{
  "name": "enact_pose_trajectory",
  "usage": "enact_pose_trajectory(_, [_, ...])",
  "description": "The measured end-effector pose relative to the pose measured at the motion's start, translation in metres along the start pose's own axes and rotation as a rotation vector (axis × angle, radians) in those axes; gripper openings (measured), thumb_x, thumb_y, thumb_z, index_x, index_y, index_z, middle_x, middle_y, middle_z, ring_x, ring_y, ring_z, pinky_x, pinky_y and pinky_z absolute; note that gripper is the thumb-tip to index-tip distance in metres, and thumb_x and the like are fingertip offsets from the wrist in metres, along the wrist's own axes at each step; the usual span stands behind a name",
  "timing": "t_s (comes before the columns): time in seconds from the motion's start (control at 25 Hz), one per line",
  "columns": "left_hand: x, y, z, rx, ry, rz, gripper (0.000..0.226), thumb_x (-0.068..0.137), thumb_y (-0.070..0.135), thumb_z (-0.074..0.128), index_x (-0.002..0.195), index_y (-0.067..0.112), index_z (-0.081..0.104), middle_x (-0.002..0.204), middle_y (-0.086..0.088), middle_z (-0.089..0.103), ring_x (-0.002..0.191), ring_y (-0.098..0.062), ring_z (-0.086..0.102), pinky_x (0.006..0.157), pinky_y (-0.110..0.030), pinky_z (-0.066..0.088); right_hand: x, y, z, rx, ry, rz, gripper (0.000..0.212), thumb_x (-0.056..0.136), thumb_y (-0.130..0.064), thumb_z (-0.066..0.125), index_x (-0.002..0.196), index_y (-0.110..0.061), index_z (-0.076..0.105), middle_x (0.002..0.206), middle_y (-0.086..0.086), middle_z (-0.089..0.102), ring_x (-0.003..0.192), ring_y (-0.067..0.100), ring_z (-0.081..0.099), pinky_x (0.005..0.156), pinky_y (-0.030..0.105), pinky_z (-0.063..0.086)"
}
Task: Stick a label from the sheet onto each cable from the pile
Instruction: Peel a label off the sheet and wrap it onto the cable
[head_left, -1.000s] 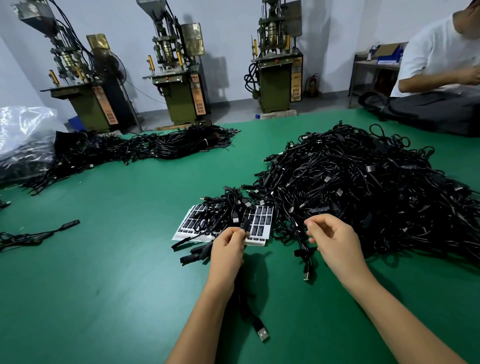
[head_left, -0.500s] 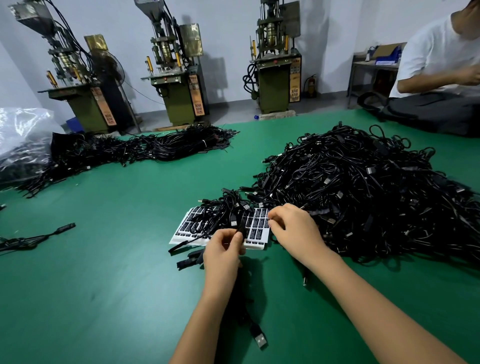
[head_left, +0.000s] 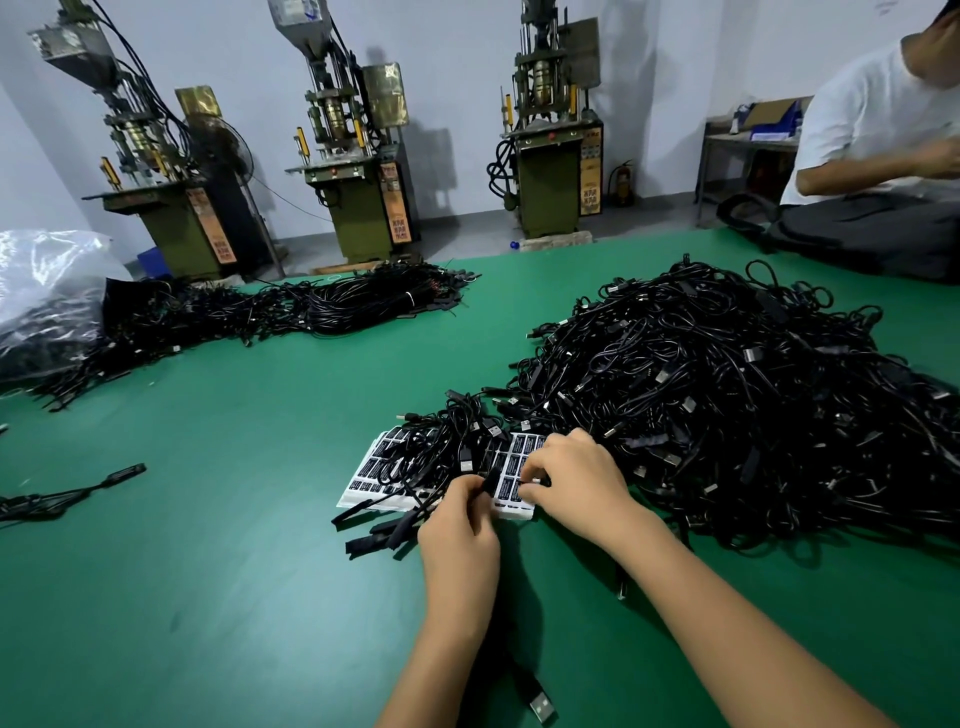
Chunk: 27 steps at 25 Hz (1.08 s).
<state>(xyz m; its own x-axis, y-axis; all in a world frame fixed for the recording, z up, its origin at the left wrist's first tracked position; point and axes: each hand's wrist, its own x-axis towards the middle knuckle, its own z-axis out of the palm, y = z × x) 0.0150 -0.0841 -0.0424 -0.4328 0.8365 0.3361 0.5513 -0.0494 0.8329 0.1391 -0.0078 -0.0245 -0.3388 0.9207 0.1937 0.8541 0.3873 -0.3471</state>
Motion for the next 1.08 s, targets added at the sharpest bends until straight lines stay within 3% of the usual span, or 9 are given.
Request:
enact_pose_trajectory(0.12, [0.002,-0.002,-0.001,-0.038,-0.028,-0.069,0.014,0.092,0.008,0.059,0.1,0.017,0.067,0.079,0.019,0.063,0.076,0.007,0.057,0.066,-0.003,0.037,0.002,-0.007,0.004,0.073,0.037,0.105,0.013,0.087,-0.036,0.064,0.097,-0.031,0.071,0.104,-0.008,0.06,0.107,0.02,0.047,0.09,0.033,0.034])
enact_pose_trajectory(0.48, [0.002,-0.001,-0.002,-0.043,-0.058,-0.105,0.015,0.092,0.009,0.059,0.1,0.018,0.068,0.082,0.019,0.064,0.081,0.003,0.06,0.069,-0.002,0.04,0.008,-0.018,0.009,0.123,0.067,0.325,0.014,0.089,-0.021,0.062,0.086,-0.029,0.074,0.1,-0.004,0.07,0.111,0.023,0.05,0.093,0.033,0.033])
enact_pose_trajectory(0.64, [0.001,-0.001,-0.002,-0.06,-0.055,-0.119,0.014,0.091,0.008,0.06,0.098,0.017,0.068,0.082,0.017,0.066,0.08,-0.001,0.062,0.07,-0.005,0.042,0.011,-0.017,0.011,0.083,0.027,0.322,0.015,0.089,-0.018,0.059,0.09,-0.026,0.072,0.103,-0.003,0.068,0.112,0.024,0.049,0.094,0.035,0.033])
enact_pose_trajectory(0.8, [0.0,-0.001,-0.002,-0.088,-0.052,-0.129,0.015,0.091,0.007,0.059,0.1,0.016,0.068,0.084,0.014,0.067,0.081,-0.001,0.062,0.077,-0.016,0.048,0.008,-0.017,0.014,0.036,0.006,0.279,0.018,0.09,-0.019,0.055,0.097,-0.023,0.071,0.111,-0.001,0.063,0.112,0.025,0.045,0.093,0.037,0.031])
enact_pose_trajectory(0.92, [0.001,-0.001,-0.001,-0.088,-0.049,-0.13,0.014,0.092,0.007,0.059,0.099,0.016,0.068,0.085,0.012,0.068,0.08,-0.007,0.064,0.073,-0.011,0.045,0.006,-0.015,0.013,0.054,0.01,0.234,0.015,0.091,-0.019,0.055,0.096,-0.025,0.068,0.113,-0.002,0.06,0.111,0.024,0.045,0.093,0.038,0.03])
enact_pose_trajectory(1.08, [0.001,-0.001,0.0,-0.086,-0.049,-0.131,0.014,0.092,0.007,0.059,0.1,0.015,0.068,0.086,0.01,0.068,0.082,-0.011,0.064,0.077,-0.018,0.047,0.004,-0.014,0.011,0.012,-0.001,0.138,0.011,0.093,-0.021,0.055,0.097,-0.026,0.063,0.112,-0.004,0.057,0.109,0.022,0.044,0.093,0.038,0.031])
